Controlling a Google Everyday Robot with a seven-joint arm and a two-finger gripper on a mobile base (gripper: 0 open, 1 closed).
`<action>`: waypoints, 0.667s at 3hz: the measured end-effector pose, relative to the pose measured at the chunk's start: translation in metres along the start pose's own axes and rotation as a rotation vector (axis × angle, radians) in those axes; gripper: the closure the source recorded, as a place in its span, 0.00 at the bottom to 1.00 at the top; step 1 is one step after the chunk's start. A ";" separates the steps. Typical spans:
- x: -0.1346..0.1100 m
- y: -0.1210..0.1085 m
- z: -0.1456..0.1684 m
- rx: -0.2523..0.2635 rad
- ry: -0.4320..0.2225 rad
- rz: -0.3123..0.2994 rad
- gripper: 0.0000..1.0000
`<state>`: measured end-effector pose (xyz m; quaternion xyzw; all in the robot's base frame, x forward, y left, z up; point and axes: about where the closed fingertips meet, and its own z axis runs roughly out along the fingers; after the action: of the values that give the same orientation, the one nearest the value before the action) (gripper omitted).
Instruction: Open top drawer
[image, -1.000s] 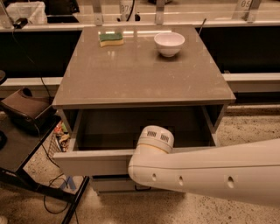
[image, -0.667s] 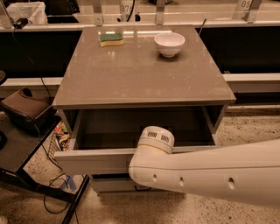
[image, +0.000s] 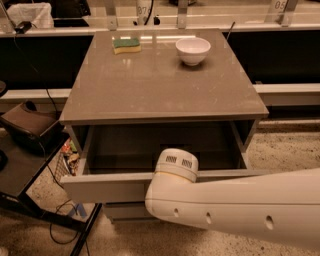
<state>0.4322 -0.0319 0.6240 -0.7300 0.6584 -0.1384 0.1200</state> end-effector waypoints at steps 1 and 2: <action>0.000 0.000 0.001 0.000 0.000 0.000 1.00; 0.009 -0.003 -0.030 0.028 0.053 -0.003 1.00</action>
Offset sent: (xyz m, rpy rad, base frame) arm -0.0624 -0.0628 0.2546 -0.3752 -0.2576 -0.1200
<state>0.4250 -0.0403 0.6538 -0.7252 0.6584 -0.1669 0.1125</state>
